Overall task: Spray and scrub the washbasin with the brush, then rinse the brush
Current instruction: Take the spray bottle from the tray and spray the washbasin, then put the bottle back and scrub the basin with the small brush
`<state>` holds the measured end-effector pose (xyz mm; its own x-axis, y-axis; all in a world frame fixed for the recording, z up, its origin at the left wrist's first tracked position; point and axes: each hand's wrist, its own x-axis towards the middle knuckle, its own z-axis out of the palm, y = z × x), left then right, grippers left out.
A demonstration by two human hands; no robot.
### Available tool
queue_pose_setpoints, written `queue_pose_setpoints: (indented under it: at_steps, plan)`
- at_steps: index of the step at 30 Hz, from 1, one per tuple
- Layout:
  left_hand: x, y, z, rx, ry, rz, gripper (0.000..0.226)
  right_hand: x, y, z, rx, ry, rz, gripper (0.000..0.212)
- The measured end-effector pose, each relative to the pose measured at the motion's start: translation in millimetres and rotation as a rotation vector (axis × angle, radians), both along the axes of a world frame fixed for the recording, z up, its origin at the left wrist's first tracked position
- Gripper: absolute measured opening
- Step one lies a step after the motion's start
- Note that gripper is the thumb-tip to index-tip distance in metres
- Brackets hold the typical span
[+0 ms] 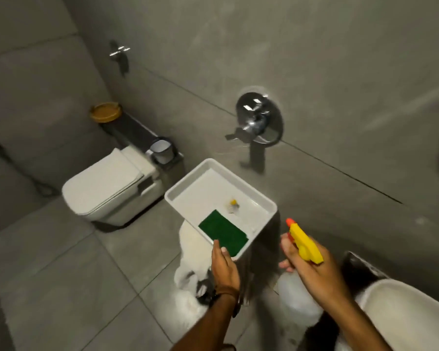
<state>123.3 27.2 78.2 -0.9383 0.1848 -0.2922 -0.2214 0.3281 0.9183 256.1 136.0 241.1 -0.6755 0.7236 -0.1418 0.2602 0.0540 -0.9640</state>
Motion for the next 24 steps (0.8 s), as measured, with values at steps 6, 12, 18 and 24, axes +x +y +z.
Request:
queue_pose_setpoints:
  at_steps: [6,12,18,24]
  plan:
    - [-75,-11,-37,-0.070,-0.054,0.131,0.048,-149,9,-59,-0.009,0.032,0.164,0.033]
    - [-113,5,-75,-0.115,-0.126,0.160,0.052,-263,15,-126,-0.044,0.075,0.305,0.042]
    - [-126,18,-95,-0.176,-0.153,0.181,0.048,-336,18,-173,-0.077,0.055,0.364,0.050]
    - [-126,22,-95,-0.161,-0.187,0.201,0.051,-362,18,-198,-0.035,-0.041,0.444,0.054]
